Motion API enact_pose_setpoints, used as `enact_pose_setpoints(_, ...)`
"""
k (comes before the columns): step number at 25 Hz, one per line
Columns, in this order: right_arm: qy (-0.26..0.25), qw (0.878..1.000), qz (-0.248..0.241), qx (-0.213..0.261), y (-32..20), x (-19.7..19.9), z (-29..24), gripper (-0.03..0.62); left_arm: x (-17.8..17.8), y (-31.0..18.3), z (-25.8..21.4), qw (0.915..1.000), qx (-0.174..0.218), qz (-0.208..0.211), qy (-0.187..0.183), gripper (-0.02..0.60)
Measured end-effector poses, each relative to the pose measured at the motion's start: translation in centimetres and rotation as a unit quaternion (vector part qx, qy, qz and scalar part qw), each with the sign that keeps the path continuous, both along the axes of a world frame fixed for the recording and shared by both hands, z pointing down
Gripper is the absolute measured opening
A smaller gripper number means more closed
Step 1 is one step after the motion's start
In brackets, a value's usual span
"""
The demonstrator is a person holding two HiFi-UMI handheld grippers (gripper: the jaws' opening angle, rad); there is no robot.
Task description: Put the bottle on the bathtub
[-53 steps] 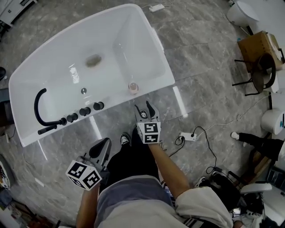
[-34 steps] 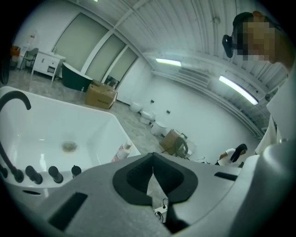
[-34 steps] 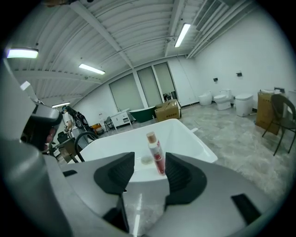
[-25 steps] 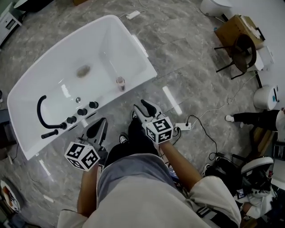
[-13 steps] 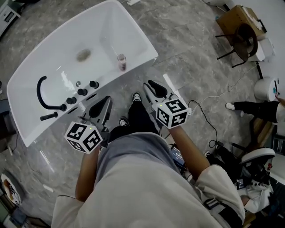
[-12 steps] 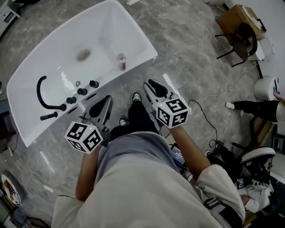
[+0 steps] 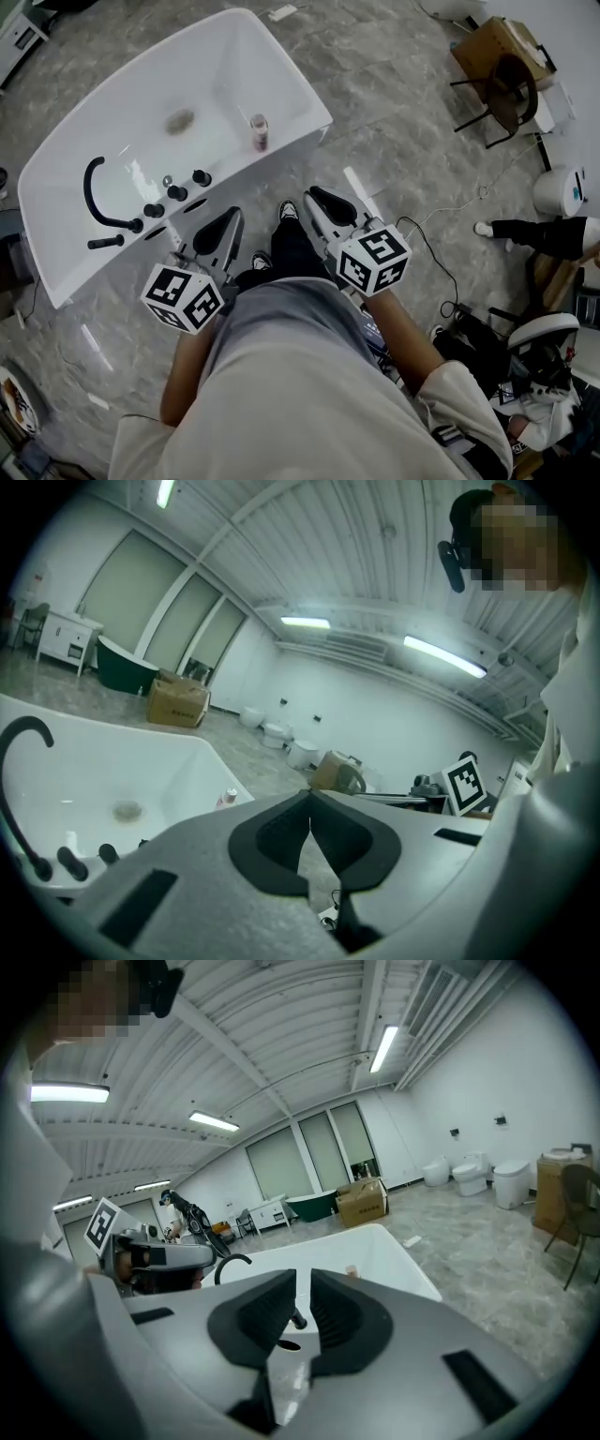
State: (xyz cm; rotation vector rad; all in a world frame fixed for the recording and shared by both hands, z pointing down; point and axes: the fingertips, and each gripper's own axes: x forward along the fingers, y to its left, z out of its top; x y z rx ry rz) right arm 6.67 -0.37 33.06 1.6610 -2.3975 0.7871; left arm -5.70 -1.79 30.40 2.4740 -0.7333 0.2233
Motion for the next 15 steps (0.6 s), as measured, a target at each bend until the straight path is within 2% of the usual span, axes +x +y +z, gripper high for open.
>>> enact_pose_setpoints(5,0.0,1.0,-0.006,0.002,1.9,-1.5,-1.7,0.014,-1.4,0.3,-0.7,0.9995,0.013,-0.016,-0.024,0.008)
enact_pose_setpoints(15,0.002,1.0,-0.025,0.006,4.2,-2.9,-2.8,0.011,-2.7,2.1,-1.1,0.999,0.013,-0.031,-0.031,0.009)
